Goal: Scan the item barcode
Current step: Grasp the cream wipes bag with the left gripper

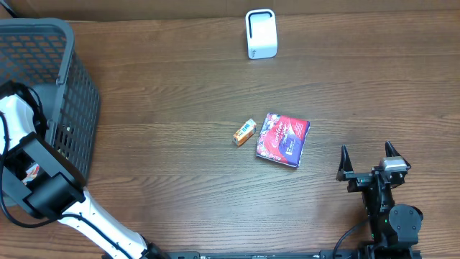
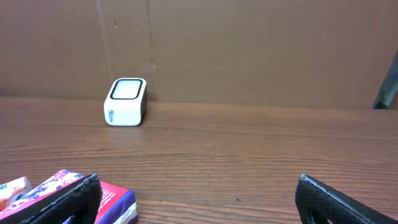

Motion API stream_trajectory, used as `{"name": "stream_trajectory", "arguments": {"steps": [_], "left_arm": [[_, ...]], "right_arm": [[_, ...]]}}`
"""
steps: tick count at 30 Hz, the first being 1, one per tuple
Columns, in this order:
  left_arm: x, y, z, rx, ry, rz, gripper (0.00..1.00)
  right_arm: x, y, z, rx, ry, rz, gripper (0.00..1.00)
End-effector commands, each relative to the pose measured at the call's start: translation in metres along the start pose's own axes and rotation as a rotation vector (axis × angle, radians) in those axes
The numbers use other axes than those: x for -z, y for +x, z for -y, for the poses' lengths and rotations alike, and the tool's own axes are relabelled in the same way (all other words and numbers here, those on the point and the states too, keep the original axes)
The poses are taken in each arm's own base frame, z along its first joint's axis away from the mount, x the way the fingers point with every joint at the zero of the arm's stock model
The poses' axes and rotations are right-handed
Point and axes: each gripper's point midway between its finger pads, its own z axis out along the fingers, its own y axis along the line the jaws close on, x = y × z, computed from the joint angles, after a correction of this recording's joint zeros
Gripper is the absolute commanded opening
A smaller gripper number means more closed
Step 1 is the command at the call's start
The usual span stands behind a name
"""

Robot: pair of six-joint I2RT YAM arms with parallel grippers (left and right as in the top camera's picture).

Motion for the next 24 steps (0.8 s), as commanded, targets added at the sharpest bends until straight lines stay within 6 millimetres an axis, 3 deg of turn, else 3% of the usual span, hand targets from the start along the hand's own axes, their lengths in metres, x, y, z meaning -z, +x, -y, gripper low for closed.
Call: {"name": "stream_trajectory", "arguments": {"steps": [1, 6, 10, 13, 19, 24], "left_arm": [[-0.026, 0.015, 0.019, -0.029, 0.073, -0.08, 0.04], [-0.017, 0.018, 0.016, -0.033, 0.074, -0.1, 0.04], [0.01, 0.008, 0.021, -0.018, 0.144, -0.077, 0.04], [0.046, -0.006, 0.027, -0.005, 0.237, -0.031, 0.04], [0.137, -0.035, 0.015, 0.026, 0.33, 0.154, 0.04], [0.215, -0.043, 0.004, 0.042, 0.421, 0.34, 0.04]], "right_arm": [[0.0, 0.001, 0.0, 0.001, 0.002, 0.007, 1.0], [0.0, 0.001, 0.0, 0.001, 0.002, 0.007, 1.0], [0.0, 0.001, 0.0, 0.001, 0.002, 0.007, 1.0], [0.0, 0.001, 0.0, 0.001, 0.002, 0.007, 1.0], [0.0, 0.001, 0.0, 0.001, 0.002, 0.007, 1.0], [0.0, 0.001, 0.0, 0.001, 0.002, 0.007, 1.0]]}}
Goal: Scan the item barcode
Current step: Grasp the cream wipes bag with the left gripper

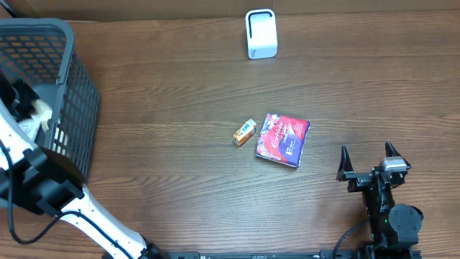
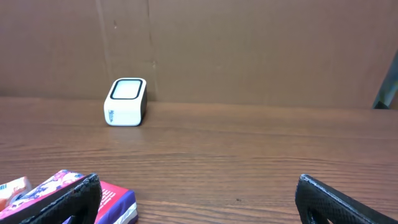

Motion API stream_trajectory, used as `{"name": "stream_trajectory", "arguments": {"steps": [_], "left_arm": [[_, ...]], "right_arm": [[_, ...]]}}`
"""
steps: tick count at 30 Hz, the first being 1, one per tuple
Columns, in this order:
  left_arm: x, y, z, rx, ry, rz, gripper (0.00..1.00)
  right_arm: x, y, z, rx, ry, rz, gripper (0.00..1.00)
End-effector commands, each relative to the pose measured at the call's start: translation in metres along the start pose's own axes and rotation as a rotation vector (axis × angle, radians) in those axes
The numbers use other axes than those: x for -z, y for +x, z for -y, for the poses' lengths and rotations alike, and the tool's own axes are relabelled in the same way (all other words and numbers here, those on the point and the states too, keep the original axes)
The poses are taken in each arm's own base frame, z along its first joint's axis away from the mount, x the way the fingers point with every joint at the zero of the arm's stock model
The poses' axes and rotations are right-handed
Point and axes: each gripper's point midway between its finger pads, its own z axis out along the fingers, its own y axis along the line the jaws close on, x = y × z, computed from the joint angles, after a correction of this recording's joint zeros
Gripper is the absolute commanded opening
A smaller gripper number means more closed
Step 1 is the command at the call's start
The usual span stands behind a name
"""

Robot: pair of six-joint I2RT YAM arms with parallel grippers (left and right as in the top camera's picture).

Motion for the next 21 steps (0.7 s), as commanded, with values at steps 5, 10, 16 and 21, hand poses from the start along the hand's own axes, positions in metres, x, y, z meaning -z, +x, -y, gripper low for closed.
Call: {"name": "stream_trajectory", "arguments": {"steps": [5, 10, 16, 21], "left_arm": [[0.101, -0.023, 0.031, -0.02, 0.212, 0.276, 0.04], [0.099, -0.021, 0.032, -0.025, 0.221, 0.263, 0.38], [0.049, -0.006, 0.014, -0.006, 0.102, 0.1, 0.75], [-0.002, 0.009, 0.012, -0.014, 0.079, -0.035, 0.86]], "right_arm": [[0.0, 0.001, 0.0, 0.001, 0.002, 0.007, 1.0], [0.0, 0.001, 0.0, 0.001, 0.002, 0.007, 1.0], [0.0, 0.001, 0.0, 0.001, 0.002, 0.007, 1.0], [0.0, 0.001, 0.0, 0.001, 0.002, 0.007, 1.0]]}}
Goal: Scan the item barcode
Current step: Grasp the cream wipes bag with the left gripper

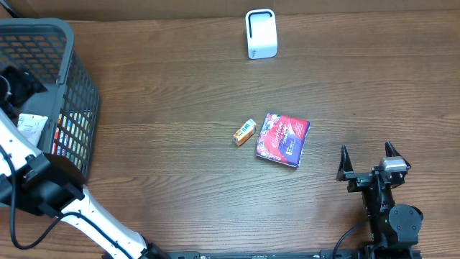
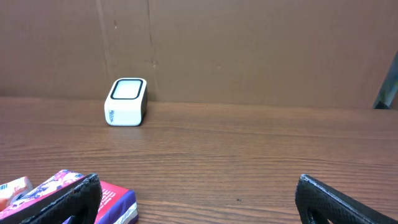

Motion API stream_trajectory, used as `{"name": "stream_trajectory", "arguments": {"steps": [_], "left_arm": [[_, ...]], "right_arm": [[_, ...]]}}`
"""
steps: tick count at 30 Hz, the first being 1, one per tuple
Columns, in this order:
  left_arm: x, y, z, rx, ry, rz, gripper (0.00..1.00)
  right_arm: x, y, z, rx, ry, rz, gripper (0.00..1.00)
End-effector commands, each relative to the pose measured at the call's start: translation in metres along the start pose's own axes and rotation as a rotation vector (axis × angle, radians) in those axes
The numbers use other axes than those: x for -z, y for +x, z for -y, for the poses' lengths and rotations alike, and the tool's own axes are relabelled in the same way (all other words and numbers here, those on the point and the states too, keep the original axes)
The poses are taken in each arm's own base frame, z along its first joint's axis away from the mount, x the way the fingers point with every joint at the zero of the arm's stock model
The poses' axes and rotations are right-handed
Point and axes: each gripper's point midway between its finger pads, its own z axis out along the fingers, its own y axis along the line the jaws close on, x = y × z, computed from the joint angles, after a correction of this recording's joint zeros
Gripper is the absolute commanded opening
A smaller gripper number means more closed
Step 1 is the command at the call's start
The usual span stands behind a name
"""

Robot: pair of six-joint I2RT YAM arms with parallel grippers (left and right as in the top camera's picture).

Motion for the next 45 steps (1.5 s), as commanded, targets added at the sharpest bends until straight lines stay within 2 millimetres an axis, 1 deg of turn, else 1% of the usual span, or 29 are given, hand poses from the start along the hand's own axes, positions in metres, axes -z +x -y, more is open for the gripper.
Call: {"name": "stream_trajectory", "arguments": {"steps": [1, 6, 10, 12, 14, 15, 17, 21, 26, 31, 36, 37, 41, 42, 44, 45], "left_arm": [[-0.033, 0.012, -0.01, -0.011, -0.034, -0.082, 0.88], [-0.072, 0.018, -0.014, -0.007, -0.039, -0.121, 0.89], [-0.095, 0.023, -0.017, -0.035, -0.04, -0.14, 0.9], [-0.106, 0.027, -0.021, -0.059, -0.053, -0.15, 0.93], [-0.117, 0.032, -0.028, -0.068, -0.081, -0.162, 0.99], [-0.123, 0.035, -0.032, -0.069, -0.101, -0.171, 1.0], [-0.134, 0.041, -0.038, -0.071, -0.123, -0.187, 1.0], [-0.157, 0.055, -0.041, -0.076, -0.12, -0.217, 1.0], [-0.175, 0.067, -0.045, -0.087, -0.121, -0.24, 1.0], [-0.184, 0.076, -0.047, -0.088, -0.122, -0.259, 1.0], [-0.197, 0.091, -0.05, -0.091, -0.124, -0.288, 0.99], [-0.199, 0.094, -0.051, -0.091, -0.124, -0.294, 0.95], [-0.203, 0.103, -0.053, -0.09, -0.128, -0.315, 0.48], [-0.203, 0.103, -0.053, -0.09, -0.129, -0.316, 0.4], [-0.203, 0.103, -0.053, -0.09, -0.129, -0.317, 0.28], [-0.203, 0.104, -0.053, -0.09, -0.129, -0.319, 0.2]], "right_arm": [[0.0, 0.001, 0.0, 0.001, 0.002, 0.007, 1.0], [0.0, 0.001, 0.0, 0.001, 0.002, 0.007, 1.0], [0.0, 0.001, 0.0, 0.001, 0.002, 0.007, 1.0], [0.0, 0.001, 0.0, 0.001, 0.002, 0.007, 1.0], [0.0, 0.001, 0.0, 0.001, 0.002, 0.007, 1.0], [0.0, 0.001, 0.0, 0.001, 0.002, 0.007, 1.0], [0.0, 0.001, 0.0, 0.001, 0.002, 0.007, 1.0], [0.0, 0.001, 0.0, 0.001, 0.002, 0.007, 1.0], [0.0, 0.001, 0.0, 0.001, 0.002, 0.007, 1.0], [0.0, 0.001, 0.0, 0.001, 0.002, 0.007, 1.0], [0.0, 0.001, 0.0, 0.001, 0.002, 0.007, 1.0], [0.0, 0.001, 0.0, 0.001, 0.002, 0.007, 1.0], [0.0, 0.001, 0.0, 0.001, 0.002, 0.007, 1.0], [0.0, 0.001, 0.0, 0.001, 0.002, 0.007, 1.0], [0.0, 0.001, 0.0, 0.001, 0.002, 0.007, 1.0], [0.0, 0.001, 0.0, 0.001, 0.002, 0.007, 1.0]]}}
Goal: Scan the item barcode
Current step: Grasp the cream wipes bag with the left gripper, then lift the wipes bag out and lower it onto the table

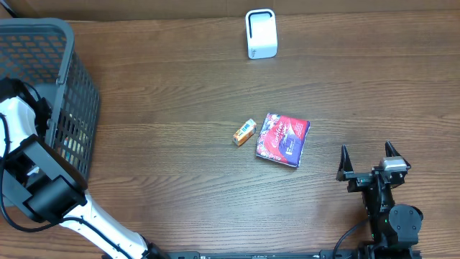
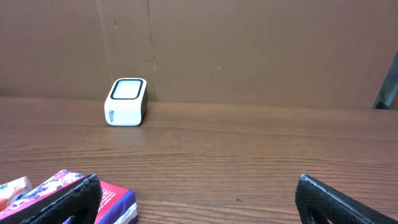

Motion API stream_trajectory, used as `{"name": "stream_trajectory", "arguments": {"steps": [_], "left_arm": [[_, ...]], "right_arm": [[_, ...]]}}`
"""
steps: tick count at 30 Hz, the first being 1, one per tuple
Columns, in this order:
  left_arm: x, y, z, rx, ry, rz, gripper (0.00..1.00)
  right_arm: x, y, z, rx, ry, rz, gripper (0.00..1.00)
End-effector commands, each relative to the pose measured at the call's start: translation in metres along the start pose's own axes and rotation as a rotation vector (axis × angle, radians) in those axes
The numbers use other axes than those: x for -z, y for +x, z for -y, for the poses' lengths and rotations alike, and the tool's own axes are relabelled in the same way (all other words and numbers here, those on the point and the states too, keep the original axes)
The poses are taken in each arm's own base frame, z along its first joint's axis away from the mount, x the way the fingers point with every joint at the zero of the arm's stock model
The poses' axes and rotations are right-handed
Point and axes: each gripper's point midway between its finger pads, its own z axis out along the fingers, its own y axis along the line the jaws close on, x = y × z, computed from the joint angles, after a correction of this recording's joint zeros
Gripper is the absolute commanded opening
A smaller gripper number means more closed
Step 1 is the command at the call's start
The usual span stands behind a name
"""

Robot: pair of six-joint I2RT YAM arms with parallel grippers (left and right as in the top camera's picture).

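The white scanner (image 1: 261, 34) stands at the table's far edge and shows again in the right wrist view as the scanner (image 2: 125, 102). A small orange box (image 1: 244, 132) and a red and purple packet (image 1: 282, 139) lie mid-table, side by side. The packet (image 2: 109, 198) shows just past my right gripper's left finger. My right gripper (image 1: 366, 162) rests near the front right, open with nothing between its fingers. My left arm (image 1: 19, 119) reaches into the grey basket (image 1: 72, 86). Its gripper is hidden beneath the arm.
The grey mesh basket fills the left end of the table. A brown cardboard wall (image 2: 249, 50) stands behind the scanner. Bare wood (image 1: 165, 101) lies between the basket and the two items.
My left arm has shifted inside the basket. Its white forearm now covers the spot where a white packet showed. The right arm, the scanner and the two items on the table are unmoved.
At first my left arm lay in the basket much as now. Then it stood nearer the left edge, with pale items showing in the basket. After that a white packet showed beside it. Now it is back in the first pose. The right arm stayed still throughout.
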Motion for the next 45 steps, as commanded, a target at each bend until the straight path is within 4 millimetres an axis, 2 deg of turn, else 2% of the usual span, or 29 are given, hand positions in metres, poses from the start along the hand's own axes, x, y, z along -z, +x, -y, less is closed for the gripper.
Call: {"name": "stream_trajectory", "arguments": {"steps": [1, 6, 10, 13, 16, 17, 20, 23, 27, 33, 37, 39, 42, 45], "left_arm": [[-0.046, 0.041, -0.007, -0.01, -0.024, -0.178, 0.05], [-0.036, 0.038, -0.007, 0.001, -0.024, -0.18, 0.04], [-0.008, 0.019, -0.005, 0.078, -0.023, -0.141, 0.04], [0.027, -0.002, 0.002, 0.164, 0.013, -0.085, 0.04], [0.073, -0.029, 0.021, 0.156, 0.128, 0.009, 0.04], [0.083, -0.034, 0.024, 0.151, 0.149, 0.031, 0.04], [0.128, -0.052, 0.032, 0.14, 0.202, 0.141, 0.04], [0.176, -0.065, 0.035, 0.126, 0.235, 0.263, 0.04], [0.238, -0.069, 0.044, 0.095, 0.301, 0.408, 0.04], [0.336, -0.047, 0.064, 0.067, 0.442, 0.611, 0.04], [0.387, -0.014, 0.085, -0.003, 0.539, 0.69, 0.04], [0.412, 0.01, 0.106, -0.069, 0.614, 0.713, 0.04], [0.434, 0.038, 0.136, -0.167, 0.695, 0.723, 0.04], [0.44, 0.059, 0.171, -0.263, 0.733, 0.705, 0.04]], "right_arm": [[0.0, 0.001, 0.0, 0.001, 0.002, 0.006, 1.0], [0.0, 0.001, 0.0, 0.001, 0.002, 0.006, 1.0], [0.0, 0.001, 0.0, 0.001, 0.002, 0.006, 1.0], [0.0, 0.001, 0.0, 0.001, 0.002, 0.006, 1.0], [0.0, 0.001, 0.0, 0.001, 0.002, 0.006, 1.0], [0.0, 0.001, 0.0, 0.001, 0.002, 0.006, 1.0], [0.0, 0.001, 0.0, 0.001, 0.002, 0.006, 1.0], [0.0, 0.001, 0.0, 0.001, 0.002, 0.006, 1.0], [0.0, 0.001, 0.0, 0.001, 0.002, 0.006, 1.0], [0.0, 0.001, 0.0, 0.001, 0.002, 0.006, 1.0], [0.0, 0.001, 0.0, 0.001, 0.002, 0.006, 1.0], [0.0, 0.001, 0.0, 0.001, 0.002, 0.006, 1.0], [0.0, 0.001, 0.0, 0.001, 0.002, 0.006, 1.0], [0.0, 0.001, 0.0, 0.001, 0.002, 0.006, 1.0]]}}
